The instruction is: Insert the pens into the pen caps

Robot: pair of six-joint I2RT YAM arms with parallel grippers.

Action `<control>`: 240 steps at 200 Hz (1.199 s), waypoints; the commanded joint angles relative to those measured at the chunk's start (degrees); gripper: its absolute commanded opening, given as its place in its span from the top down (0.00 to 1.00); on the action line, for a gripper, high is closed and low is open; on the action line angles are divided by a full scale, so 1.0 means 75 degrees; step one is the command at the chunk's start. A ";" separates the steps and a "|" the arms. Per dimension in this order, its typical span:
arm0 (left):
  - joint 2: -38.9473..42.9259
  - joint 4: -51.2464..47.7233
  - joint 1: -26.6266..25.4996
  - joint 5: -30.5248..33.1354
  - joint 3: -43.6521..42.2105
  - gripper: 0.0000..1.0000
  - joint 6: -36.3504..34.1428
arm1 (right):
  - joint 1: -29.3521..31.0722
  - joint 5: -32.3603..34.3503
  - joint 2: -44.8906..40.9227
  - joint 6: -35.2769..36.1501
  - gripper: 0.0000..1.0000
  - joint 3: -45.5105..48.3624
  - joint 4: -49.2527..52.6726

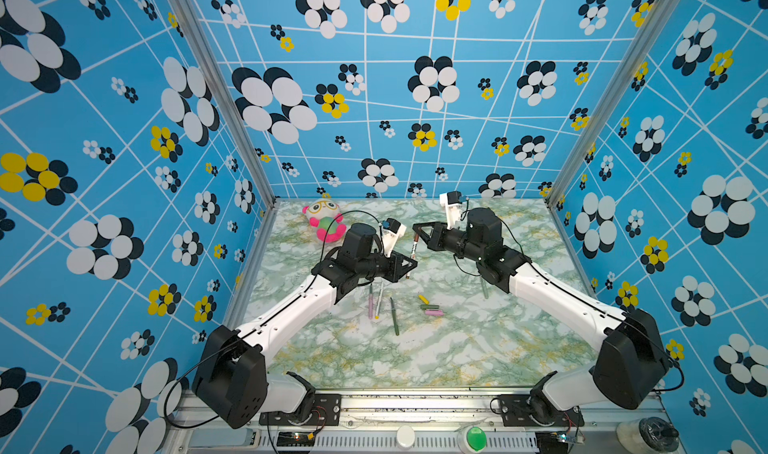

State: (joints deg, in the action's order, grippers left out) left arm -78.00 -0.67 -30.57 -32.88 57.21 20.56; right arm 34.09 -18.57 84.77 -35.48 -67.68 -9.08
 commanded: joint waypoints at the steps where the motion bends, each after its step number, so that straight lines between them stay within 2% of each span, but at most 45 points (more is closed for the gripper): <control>1: 0.0446 0.2738 0.0163 0.0672 -0.0435 1.00 0.0511 | 0.0186 -0.1034 -0.0308 0.0092 0.87 -0.0174 0.1807; 17: 0.0622 0.2656 -0.0148 0.0785 -0.1123 1.00 0.0621 | 0.0110 -0.0463 -0.0747 0.0097 0.76 -0.0250 0.1382; 49: 0.1170 0.2772 -0.0570 0.1116 -0.2127 1.00 0.1122 | 0.0084 -0.0200 -0.1014 0.0557 0.66 -0.0655 0.1939; 116: 0.1817 0.2737 -0.0785 0.1471 -0.2372 1.00 0.1571 | 0.0182 -0.0325 -0.1391 0.0556 0.58 0.0409 0.2046; 178: 0.1766 0.2937 -0.0899 0.1609 -0.2495 1.00 0.1753 | 0.0596 -0.0532 -0.1366 0.0735 0.58 0.0541 0.1969; 240: 0.1696 0.2741 -0.0917 0.1567 -0.2241 1.00 0.1626 | 0.0714 -0.0612 -0.1089 0.0631 0.65 0.0557 0.1589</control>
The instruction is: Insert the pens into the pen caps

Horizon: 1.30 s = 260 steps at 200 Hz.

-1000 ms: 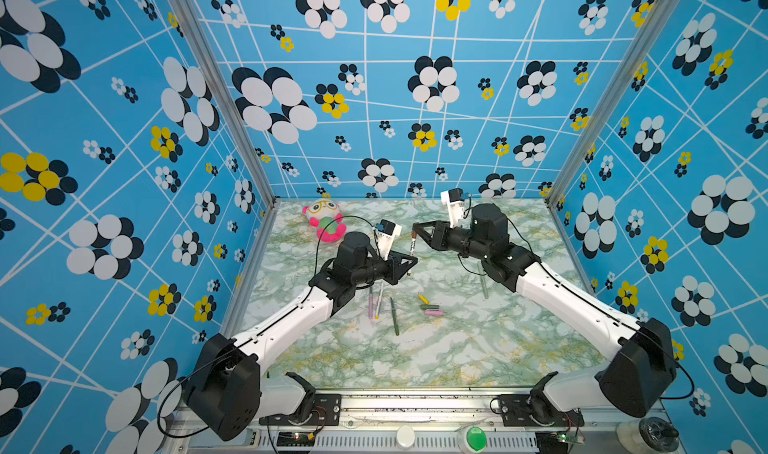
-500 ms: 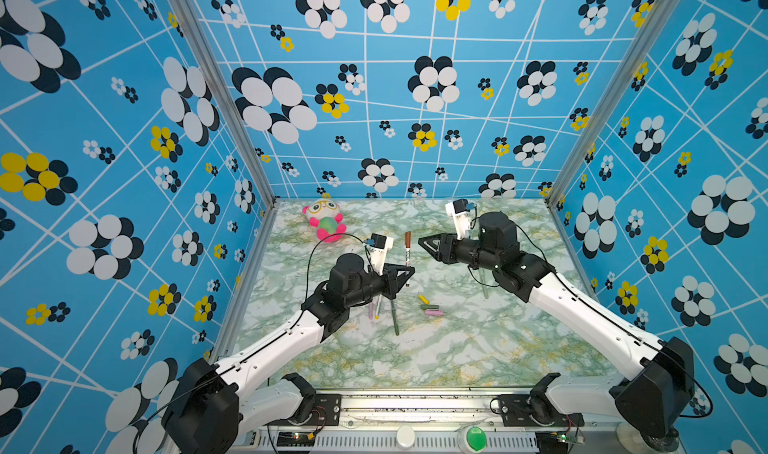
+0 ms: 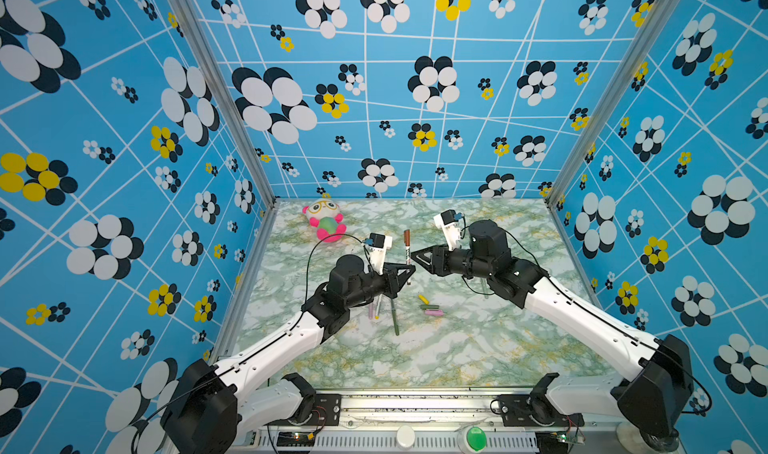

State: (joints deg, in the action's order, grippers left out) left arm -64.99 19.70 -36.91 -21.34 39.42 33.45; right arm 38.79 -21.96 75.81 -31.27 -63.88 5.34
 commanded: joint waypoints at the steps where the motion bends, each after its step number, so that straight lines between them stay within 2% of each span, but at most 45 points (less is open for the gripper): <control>1: -0.0040 0.0023 -0.0071 0.0025 0.0145 1.00 -0.0097 | 0.0089 -0.0157 0.0108 0.0068 0.65 0.0047 -0.0342; 30: -0.0122 -0.0002 -0.0086 -0.0036 0.0207 1.00 -0.0101 | 0.0125 -0.0194 0.0288 0.0009 0.70 -0.0033 -0.0551; 67: -0.0134 0.0010 -0.0102 -0.0025 0.0225 1.00 -0.0068 | 0.0155 -0.0236 0.0464 -0.0006 0.72 -0.0083 -0.0664; 146: -0.0228 0.0062 -0.0186 0.0011 0.0310 1.00 -0.0077 | 0.0195 -0.0167 0.0574 -0.0085 0.89 -0.0001 -0.0852; 183: -0.0330 0.0080 -0.0211 0.0009 0.0334 1.00 -0.0048 | 0.0193 0.0223 0.0492 -0.0106 0.93 0.0079 -0.0832; 199: -0.0301 0.0068 -0.0211 0.0024 0.0308 0.83 -0.0047 | 0.0192 0.0582 0.0449 -0.0074 0.95 0.0047 -0.0658; 213: -0.0205 0.0002 -0.0212 0.0043 0.0220 0.61 -0.0092 | 0.0182 0.0948 0.0438 0.0022 0.96 -0.0076 -0.0326; 218: -0.0160 -0.0030 -0.0209 0.0056 0.0188 0.58 -0.0131 | 0.0183 0.1067 0.0431 0.0059 0.96 -0.0141 -0.0184; 226: -0.0053 -0.0113 -0.0212 0.0078 0.0122 0.47 -0.0207 | 0.0173 0.1255 0.0421 0.0135 0.96 -0.0218 0.0023; 260: 0.0630 -0.0709 -0.0222 0.0319 -0.0196 0.29 -0.0746 | -0.0047 0.1681 0.0417 0.0280 0.96 -0.0379 0.0731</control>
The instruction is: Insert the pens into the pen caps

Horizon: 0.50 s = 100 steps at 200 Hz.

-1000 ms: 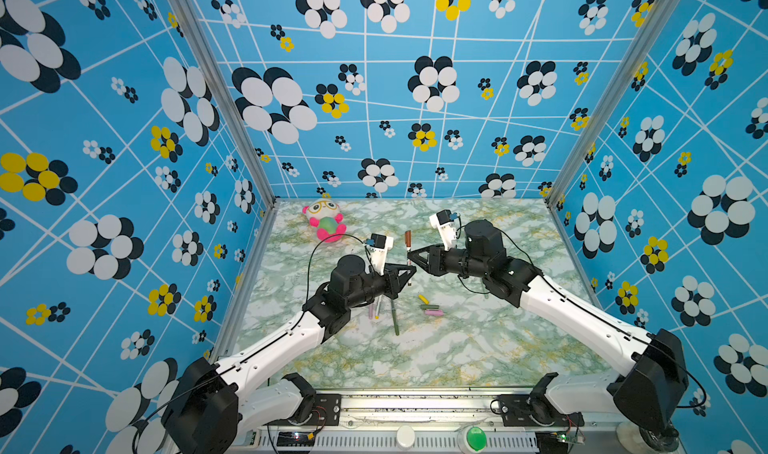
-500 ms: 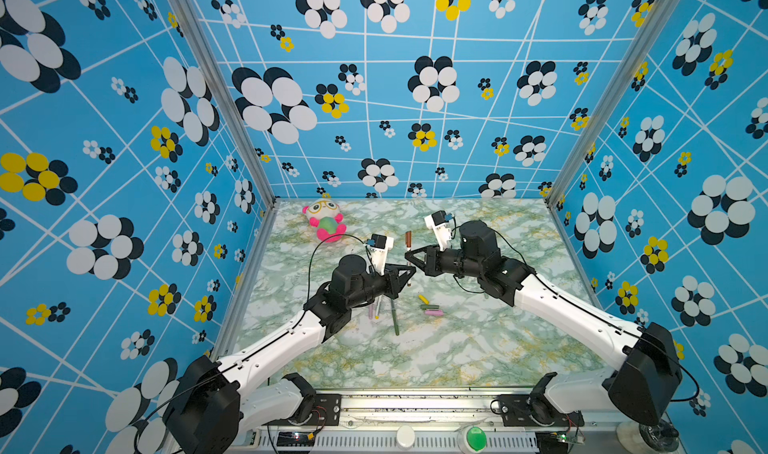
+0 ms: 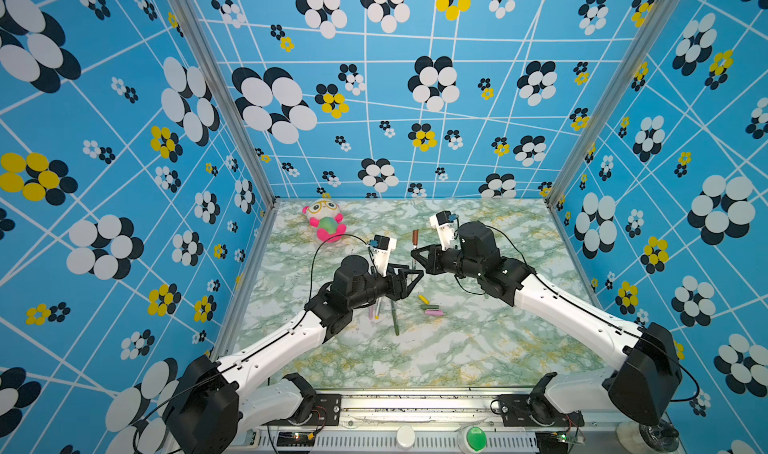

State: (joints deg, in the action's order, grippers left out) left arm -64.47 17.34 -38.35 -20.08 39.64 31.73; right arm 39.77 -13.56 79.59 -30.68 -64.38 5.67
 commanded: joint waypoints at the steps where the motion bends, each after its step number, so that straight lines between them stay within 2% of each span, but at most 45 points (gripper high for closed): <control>1: 0.0582 -0.0416 -0.0031 0.0165 -0.0230 0.29 -0.0533 | -0.0192 0.0564 -0.0082 0.0206 0.96 -0.0317 0.0716; 33: 0.1199 -0.0910 -0.0025 0.0538 -0.0489 0.25 -0.0958 | -0.0669 0.0815 0.0118 0.0366 0.96 -0.0537 0.2070; 53: 0.1381 -0.0966 -0.0018 0.0741 -0.0617 0.23 -0.1073 | -0.1043 0.0913 0.0369 0.0799 0.95 -0.0688 0.3147; 100: 0.1054 -0.0878 -0.0008 0.0698 -0.0563 0.22 -0.1156 | -0.1722 0.1163 0.1228 0.1557 0.94 -0.0870 0.4415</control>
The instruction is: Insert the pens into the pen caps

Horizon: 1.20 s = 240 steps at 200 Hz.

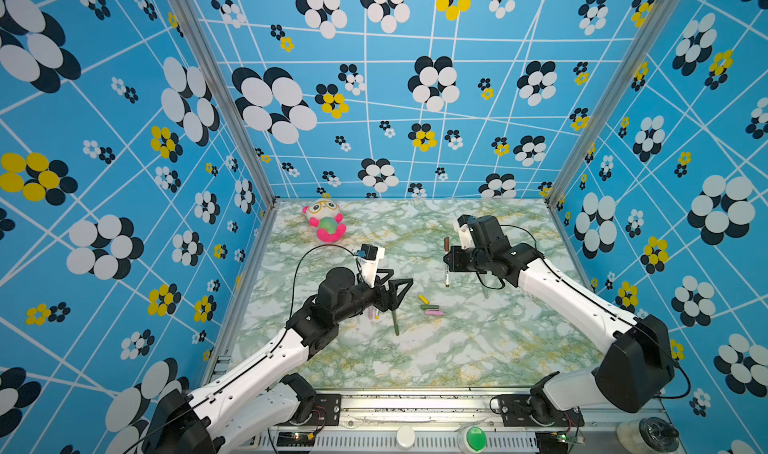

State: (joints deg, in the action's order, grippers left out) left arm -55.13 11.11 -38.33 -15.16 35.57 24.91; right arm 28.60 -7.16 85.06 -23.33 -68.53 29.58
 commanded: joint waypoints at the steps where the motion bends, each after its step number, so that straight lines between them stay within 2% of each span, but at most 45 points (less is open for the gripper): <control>1: -0.0199 -0.0050 -0.0011 0.0042 -0.0015 0.22 -0.0249 | -0.0248 0.0309 0.0532 0.0579 0.94 -0.0318 0.1243; 39: -0.0403 -0.0089 -0.0003 0.0096 0.0093 0.22 -0.0203 | -0.0606 0.0294 0.1734 0.0908 0.94 -0.0935 0.1988; 108: -0.0556 -0.0158 0.0024 0.0087 0.0081 0.22 -0.0080 | -0.1221 -0.0158 0.3082 0.1127 0.94 -0.1478 0.1977; 168: -0.0740 -0.0124 0.0027 0.0016 0.0158 0.22 0.0014 | -0.1614 -0.0659 0.3544 0.1107 0.94 -0.1391 0.1537; 240: -0.0887 -0.0123 0.0026 -0.0062 0.0301 0.22 0.0050 | -0.1692 -0.0617 0.3775 0.1103 0.92 -0.1306 0.1382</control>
State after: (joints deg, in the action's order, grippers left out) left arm -61.45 10.61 -38.33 -14.96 35.79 24.84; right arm 16.43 -11.09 112.22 -15.59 -78.48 40.66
